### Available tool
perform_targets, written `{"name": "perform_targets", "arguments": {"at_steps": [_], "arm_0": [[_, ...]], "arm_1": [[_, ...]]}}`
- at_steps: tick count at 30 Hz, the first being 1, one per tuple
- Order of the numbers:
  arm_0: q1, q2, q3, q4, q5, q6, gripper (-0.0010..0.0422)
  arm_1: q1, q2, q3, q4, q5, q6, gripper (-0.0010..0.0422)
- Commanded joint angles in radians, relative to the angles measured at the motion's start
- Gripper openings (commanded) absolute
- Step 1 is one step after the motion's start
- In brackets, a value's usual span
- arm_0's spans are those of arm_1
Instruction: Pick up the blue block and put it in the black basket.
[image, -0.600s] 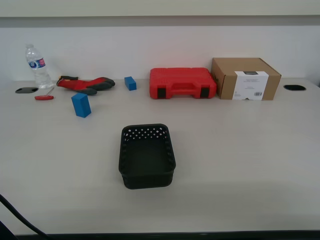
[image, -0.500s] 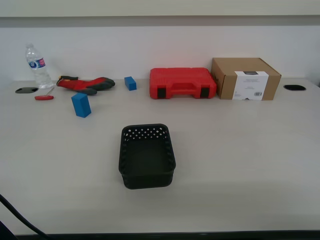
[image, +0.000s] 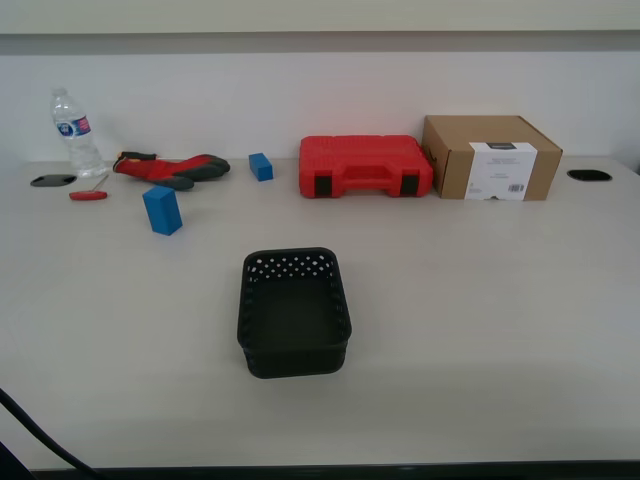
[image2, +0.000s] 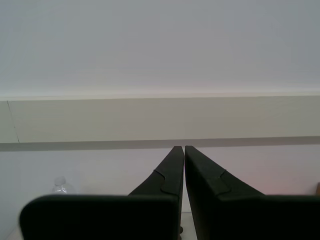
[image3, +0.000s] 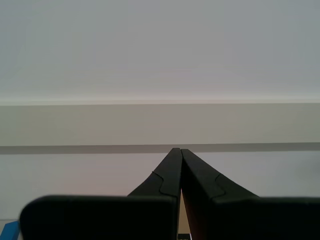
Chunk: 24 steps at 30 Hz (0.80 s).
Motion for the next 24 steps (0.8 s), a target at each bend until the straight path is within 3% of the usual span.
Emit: {"name": "perform_targets", "arguments": {"at_steps": [1,6,10,14,24], "arm_0": [[0.000,0.000,0.001,0.002,0.000,0.000,0.0000],[0.000,0.000,0.001,0.002,0.000,0.000,0.0000],[0.000,0.000,0.001,0.002,0.000,0.000,0.0000],[0.000,0.000,0.001,0.002,0.000,0.000,0.0000],[0.000,0.000,0.001,0.002,0.000,0.000,0.0000]], "arm_1": [[0.002,0.000,0.000,-0.023,-0.001,0.073,0.0000],[0.002,0.001,0.000,-0.211,-0.033,0.238,0.0000],[0.004,0.028,0.000,-0.381,-0.122,0.271,0.0000],[0.005,0.085,0.000,-0.495,-0.127,0.270,0.0000],[0.007,0.374,0.058,-0.482,-0.109,0.287,0.0000]]}}
